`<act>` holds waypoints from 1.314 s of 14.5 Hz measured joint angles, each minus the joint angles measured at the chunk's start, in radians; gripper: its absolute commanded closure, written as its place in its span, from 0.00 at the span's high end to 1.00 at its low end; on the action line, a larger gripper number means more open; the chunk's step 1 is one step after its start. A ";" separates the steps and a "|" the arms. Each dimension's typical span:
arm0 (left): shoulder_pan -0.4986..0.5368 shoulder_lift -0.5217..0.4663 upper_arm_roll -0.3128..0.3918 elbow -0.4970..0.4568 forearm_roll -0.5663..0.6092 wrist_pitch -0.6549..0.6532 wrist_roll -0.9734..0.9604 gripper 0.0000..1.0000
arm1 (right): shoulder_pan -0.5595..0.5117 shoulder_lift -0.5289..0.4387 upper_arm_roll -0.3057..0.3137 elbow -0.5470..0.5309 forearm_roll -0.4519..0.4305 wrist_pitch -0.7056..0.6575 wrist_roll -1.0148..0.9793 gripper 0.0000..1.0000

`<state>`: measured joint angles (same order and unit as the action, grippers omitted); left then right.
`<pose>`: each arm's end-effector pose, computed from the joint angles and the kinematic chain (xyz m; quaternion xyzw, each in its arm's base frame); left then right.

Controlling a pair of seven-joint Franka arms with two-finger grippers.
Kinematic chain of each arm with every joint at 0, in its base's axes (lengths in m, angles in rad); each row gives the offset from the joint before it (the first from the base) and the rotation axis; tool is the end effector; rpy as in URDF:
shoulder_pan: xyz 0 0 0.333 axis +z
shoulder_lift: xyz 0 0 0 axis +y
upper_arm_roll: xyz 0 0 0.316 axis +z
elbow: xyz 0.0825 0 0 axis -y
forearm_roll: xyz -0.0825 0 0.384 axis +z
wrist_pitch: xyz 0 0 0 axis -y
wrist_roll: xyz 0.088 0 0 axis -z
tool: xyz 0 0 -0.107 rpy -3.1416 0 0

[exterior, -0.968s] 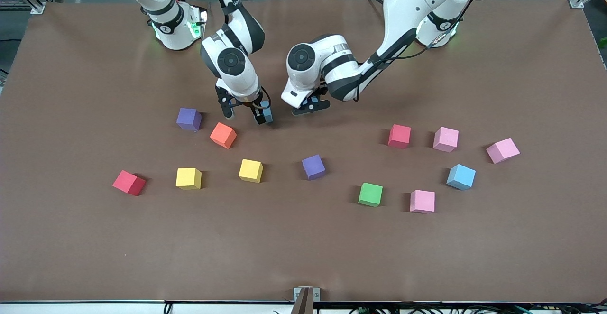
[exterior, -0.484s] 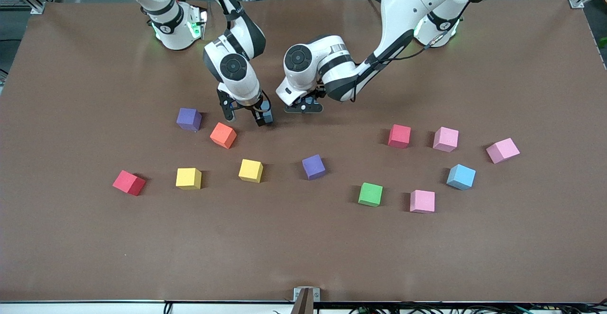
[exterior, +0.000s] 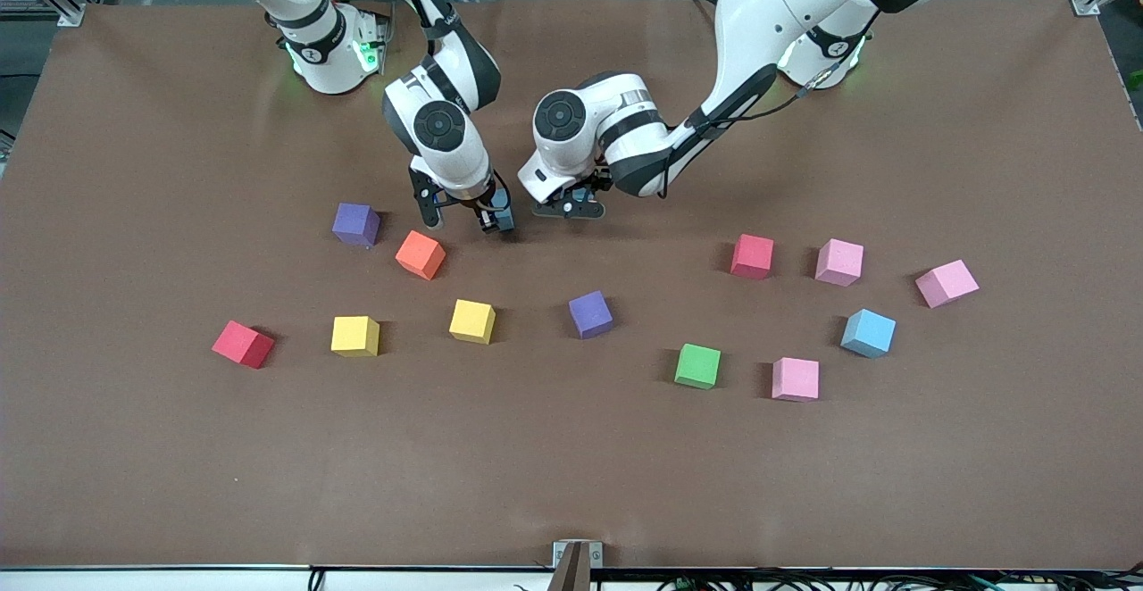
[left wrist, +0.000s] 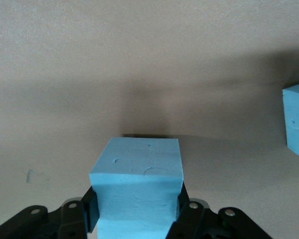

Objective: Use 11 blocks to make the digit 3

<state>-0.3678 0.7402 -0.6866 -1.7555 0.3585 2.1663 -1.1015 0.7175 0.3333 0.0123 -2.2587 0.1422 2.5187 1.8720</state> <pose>0.3599 -0.5342 0.2111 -0.9932 0.0399 0.1075 0.0181 0.3974 0.3539 0.2071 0.8064 -0.5888 -0.0496 0.0243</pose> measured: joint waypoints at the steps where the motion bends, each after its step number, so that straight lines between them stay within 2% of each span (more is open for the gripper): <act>1: 0.000 0.003 0.001 0.000 0.000 0.000 -0.019 0.43 | 0.000 -0.004 -0.003 0.000 0.000 0.000 0.024 0.00; 8: -0.012 0.019 0.002 0.001 0.007 0.000 -0.083 0.46 | -0.021 -0.041 -0.020 -0.003 0.000 -0.004 0.151 0.00; 10: -0.013 0.019 0.002 0.001 0.013 0.000 -0.084 0.49 | -0.015 -0.041 -0.017 -0.004 0.000 -0.004 0.177 0.00; 19: -0.016 0.019 0.003 0.000 0.014 -0.002 -0.103 0.51 | 0.029 -0.041 -0.007 -0.005 0.000 -0.009 0.232 0.00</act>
<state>-0.3837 0.7592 -0.6838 -1.7552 0.3729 2.1646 -1.2045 0.7462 0.2919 0.0054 -2.2641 0.1425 2.5098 2.1036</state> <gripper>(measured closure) 0.405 0.419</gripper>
